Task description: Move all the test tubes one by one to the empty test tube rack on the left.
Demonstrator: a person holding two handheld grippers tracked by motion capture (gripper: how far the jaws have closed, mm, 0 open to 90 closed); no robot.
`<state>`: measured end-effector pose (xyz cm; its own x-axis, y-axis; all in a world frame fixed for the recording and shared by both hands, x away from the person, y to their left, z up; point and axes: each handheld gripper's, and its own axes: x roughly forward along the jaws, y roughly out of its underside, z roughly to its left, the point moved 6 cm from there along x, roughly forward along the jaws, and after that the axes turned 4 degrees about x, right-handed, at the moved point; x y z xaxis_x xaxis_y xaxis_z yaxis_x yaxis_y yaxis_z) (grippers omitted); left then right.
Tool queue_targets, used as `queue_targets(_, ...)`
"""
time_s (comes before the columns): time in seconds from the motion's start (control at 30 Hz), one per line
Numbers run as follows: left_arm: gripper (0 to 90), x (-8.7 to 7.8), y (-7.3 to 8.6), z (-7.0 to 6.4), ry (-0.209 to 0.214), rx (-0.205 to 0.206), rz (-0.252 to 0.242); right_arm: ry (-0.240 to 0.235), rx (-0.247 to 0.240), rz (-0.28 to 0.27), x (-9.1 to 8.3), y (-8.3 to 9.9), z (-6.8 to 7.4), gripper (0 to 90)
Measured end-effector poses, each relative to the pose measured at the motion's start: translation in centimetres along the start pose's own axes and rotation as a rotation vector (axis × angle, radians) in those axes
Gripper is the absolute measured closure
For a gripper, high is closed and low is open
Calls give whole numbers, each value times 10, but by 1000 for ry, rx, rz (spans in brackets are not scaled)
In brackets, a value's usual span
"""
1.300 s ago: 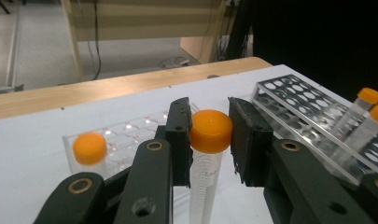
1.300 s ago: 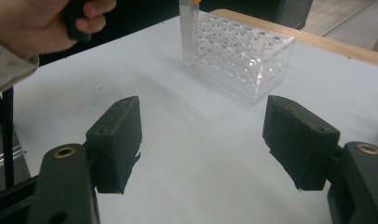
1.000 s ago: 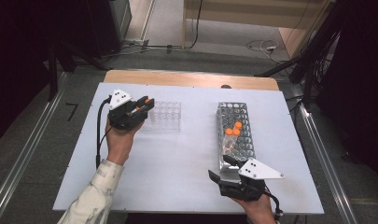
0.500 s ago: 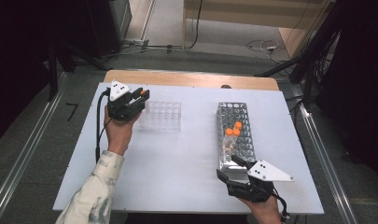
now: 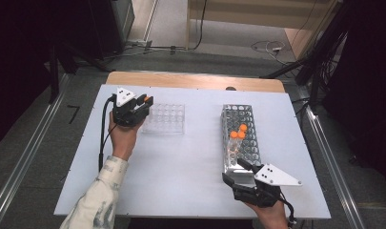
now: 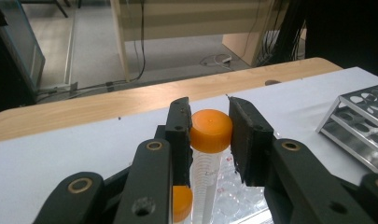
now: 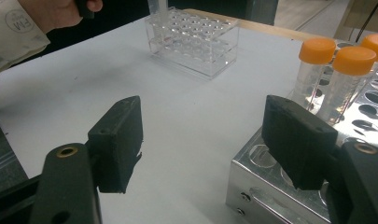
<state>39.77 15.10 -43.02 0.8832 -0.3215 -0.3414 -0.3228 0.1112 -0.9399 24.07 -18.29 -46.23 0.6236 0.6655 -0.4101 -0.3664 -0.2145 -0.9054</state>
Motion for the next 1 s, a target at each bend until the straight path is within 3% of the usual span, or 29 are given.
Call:
queue_targets(0.33, 690, 1, 7, -1, 7, -2, 10, -2, 0, 5, 1, 1, 0, 277)
queue_targets(0.53, 609, 0, 7, -2, 23, -9, 7, -3, 1, 5, 1, 1, 0, 276)
queue_targets(1.0, 212, -11, 7, -12, 71, -60, 7, 28, 12, -2, 1, 0, -8, 276)
